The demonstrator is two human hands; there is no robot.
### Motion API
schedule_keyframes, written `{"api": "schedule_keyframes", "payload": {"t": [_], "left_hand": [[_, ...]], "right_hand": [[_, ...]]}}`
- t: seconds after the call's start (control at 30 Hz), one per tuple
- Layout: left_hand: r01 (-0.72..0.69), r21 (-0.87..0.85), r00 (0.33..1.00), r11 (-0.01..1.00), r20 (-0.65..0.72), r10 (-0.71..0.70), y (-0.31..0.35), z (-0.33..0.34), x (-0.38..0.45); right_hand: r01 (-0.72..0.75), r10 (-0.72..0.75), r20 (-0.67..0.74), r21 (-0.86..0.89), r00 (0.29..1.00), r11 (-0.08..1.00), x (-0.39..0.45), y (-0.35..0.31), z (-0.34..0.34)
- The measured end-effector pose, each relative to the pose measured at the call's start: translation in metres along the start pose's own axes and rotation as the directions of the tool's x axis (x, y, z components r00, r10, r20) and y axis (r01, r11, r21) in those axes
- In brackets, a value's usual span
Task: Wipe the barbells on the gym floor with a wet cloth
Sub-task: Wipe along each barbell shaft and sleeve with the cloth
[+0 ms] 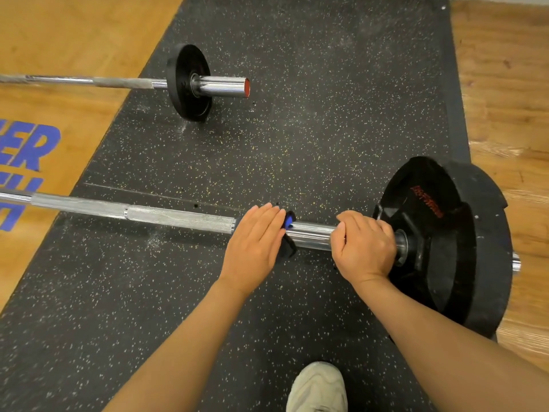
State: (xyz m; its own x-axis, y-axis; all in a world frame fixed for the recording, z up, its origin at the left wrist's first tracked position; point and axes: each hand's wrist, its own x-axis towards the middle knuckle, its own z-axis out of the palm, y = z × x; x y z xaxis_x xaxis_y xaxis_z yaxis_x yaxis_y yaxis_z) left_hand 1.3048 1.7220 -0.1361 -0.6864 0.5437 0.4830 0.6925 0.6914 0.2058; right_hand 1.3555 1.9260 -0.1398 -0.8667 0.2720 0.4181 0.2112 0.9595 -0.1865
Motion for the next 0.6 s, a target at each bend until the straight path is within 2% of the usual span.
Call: {"api": "schedule_keyframes", "payload": {"t": [0.07,0.13,0.17,0.2,0.33,0.43,0.5,0.6], "left_hand": [[0.201,-0.112,0.979,0.973,0.007,-0.202,0.010,-0.006,0.009],[0.480,-0.214,0.871,0.850,0.004,-0.491,0.011,-0.012,0.016],[0.567,-0.233,0.813,0.790,0.004,-0.582,0.008,-0.016,0.018],[0.599,-0.222,0.790,0.769,0.009,-0.613,0.003,-0.019,0.019],[0.514,-0.057,0.858,0.856,0.002,-0.514,-0.030,-0.023,0.007],[0.521,0.057,0.853,0.852,0.007,-0.522,-0.049,-0.018,0.003],[0.409,0.169,0.908,0.897,0.022,-0.418,-0.044,-0.011,0.003],[0.301,0.148,0.953,0.942,-0.003,-0.304,-0.036,-0.002,-0.001]], "right_hand": [[0.003,-0.003,0.001,-0.007,1.000,1.000,0.001,0.000,0.000],[0.007,-0.007,0.005,-0.006,1.000,1.000,0.000,0.001,0.000],[0.006,-0.006,0.009,-0.004,1.000,1.000,0.000,0.001,0.000],[0.005,-0.005,0.010,-0.002,1.000,1.000,0.000,0.000,0.000],[-0.002,0.002,0.015,0.002,1.000,1.000,-0.001,0.001,0.000],[-0.007,0.007,0.015,-0.002,1.000,1.000,-0.001,0.000,0.001],[-0.004,0.004,0.018,-0.002,1.000,1.000,-0.001,0.000,0.001],[-0.005,0.005,0.031,-0.008,0.999,1.000,0.000,0.001,0.000]]}}
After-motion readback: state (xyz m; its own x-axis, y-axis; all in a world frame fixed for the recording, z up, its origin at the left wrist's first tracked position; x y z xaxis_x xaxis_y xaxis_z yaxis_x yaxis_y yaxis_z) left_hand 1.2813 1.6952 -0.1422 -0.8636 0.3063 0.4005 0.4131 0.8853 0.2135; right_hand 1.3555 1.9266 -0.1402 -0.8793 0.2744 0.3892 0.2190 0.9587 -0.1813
